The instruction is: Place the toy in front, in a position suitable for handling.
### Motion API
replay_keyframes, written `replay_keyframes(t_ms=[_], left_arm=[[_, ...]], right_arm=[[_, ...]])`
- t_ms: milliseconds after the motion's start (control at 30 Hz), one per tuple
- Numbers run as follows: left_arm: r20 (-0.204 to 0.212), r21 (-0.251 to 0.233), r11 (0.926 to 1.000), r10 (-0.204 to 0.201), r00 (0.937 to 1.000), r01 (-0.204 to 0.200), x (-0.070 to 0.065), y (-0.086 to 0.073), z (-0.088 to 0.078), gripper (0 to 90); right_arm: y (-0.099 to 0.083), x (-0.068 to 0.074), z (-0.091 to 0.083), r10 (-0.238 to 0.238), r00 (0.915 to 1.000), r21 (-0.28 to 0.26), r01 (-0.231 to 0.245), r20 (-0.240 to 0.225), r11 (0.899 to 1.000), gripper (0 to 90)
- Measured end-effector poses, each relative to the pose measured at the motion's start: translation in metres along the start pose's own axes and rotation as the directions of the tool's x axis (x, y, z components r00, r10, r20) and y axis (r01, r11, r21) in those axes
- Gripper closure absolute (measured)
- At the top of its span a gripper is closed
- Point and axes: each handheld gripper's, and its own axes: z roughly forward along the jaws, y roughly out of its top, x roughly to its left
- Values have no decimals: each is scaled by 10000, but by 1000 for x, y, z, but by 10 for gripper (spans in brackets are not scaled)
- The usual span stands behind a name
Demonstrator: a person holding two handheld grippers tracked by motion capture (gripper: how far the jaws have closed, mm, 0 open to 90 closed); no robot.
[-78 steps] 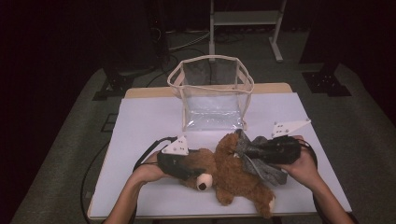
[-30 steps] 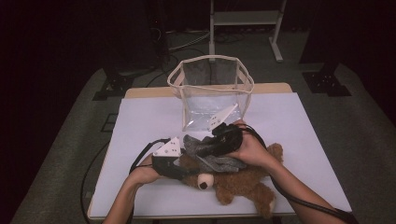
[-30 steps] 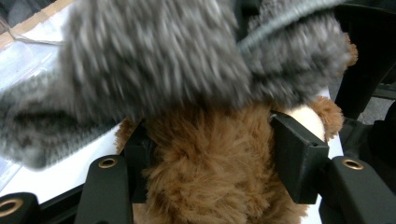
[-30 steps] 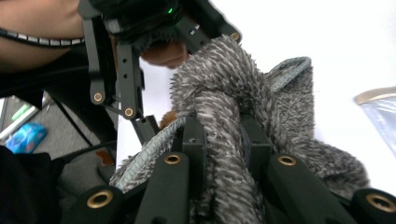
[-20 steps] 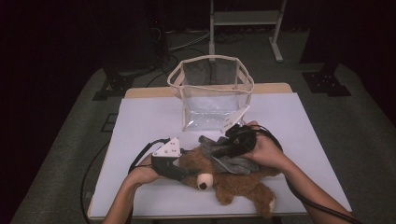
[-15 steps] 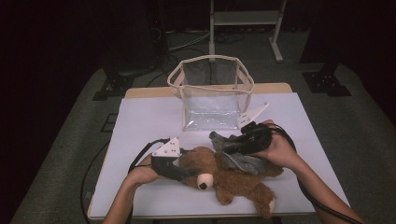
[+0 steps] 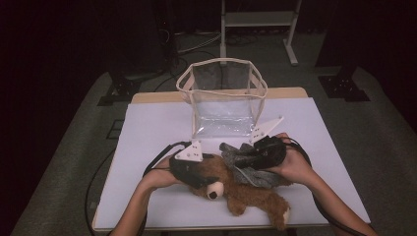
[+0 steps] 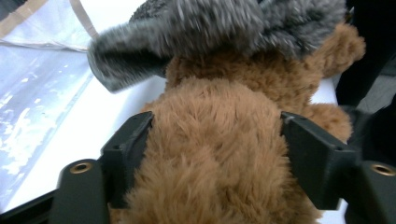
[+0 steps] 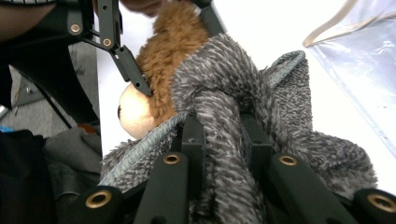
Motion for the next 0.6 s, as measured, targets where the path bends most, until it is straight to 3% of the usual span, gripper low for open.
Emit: replay_keyframes(t_ms=[167,367,600], left_arm=[[2,-304,9995,-100,9999,100,-3,-9,-3,362],[-52,-262,9996,-146,9999,145,-4,-9,-4,362],[-105,-209,9998,-82,9999,79,-5,-8,-4,361]], right_arm=[[-9,-5,-13,427,9991,-358,-427,-14,9984,749],[-26,-6,-41,626,9968,-676,-592,495,9960,748],[-65,-13,-66,1422,9836,-681,-1353,1111,9885,749]])
